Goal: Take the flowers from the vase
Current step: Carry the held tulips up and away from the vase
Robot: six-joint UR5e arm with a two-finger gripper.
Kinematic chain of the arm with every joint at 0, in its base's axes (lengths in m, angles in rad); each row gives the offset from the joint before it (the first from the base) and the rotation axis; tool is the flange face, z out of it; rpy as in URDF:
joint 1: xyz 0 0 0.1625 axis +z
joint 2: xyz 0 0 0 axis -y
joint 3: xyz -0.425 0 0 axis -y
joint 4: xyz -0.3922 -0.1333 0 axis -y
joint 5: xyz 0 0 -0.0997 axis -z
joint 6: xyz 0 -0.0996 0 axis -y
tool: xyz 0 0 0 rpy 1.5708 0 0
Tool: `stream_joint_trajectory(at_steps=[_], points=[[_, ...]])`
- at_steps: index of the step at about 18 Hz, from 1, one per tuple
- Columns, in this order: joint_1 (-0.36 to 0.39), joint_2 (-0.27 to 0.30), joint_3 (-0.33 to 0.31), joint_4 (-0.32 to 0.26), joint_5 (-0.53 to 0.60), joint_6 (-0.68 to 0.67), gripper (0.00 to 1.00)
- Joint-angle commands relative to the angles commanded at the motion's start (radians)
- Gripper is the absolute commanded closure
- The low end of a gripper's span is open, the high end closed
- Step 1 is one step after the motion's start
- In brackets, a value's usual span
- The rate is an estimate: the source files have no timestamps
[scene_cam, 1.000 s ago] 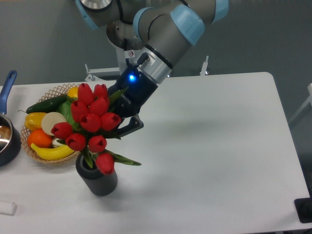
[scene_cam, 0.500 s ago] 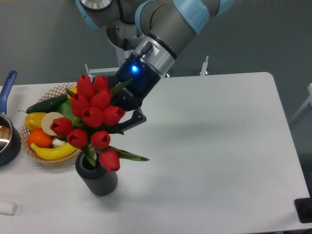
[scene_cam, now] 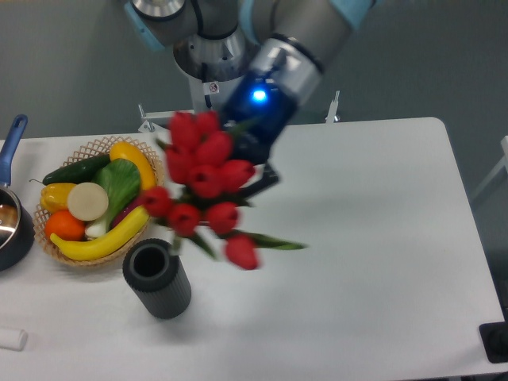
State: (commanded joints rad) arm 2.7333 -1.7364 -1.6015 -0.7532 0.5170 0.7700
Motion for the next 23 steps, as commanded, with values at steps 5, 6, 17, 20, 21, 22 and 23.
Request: stream_joint_trajectory(at_steps=[5, 6, 17, 20, 21, 22, 23], points=[[0.158, -0.024, -0.015, 0.0, -0.002, 0.113, 0.64], [0.178, -0.032, -0.015, 0.0, -0.002, 0.129, 0.64], [0.232, -0.074, -0.015, 0.0, -0.005, 0.241, 0.64], [0.25, -0.074, -0.017, 0.0, -0.006, 0.239, 0.64], [0.255, -0.074, -0.018, 0.0, -0.006, 0.239, 0.64], [0.264, -0.071, -0.029, 0.0, -0.006, 0.242, 0.64], [0.266, -0.066, -0.037, 0.0, -0.008, 0.245, 0.64]])
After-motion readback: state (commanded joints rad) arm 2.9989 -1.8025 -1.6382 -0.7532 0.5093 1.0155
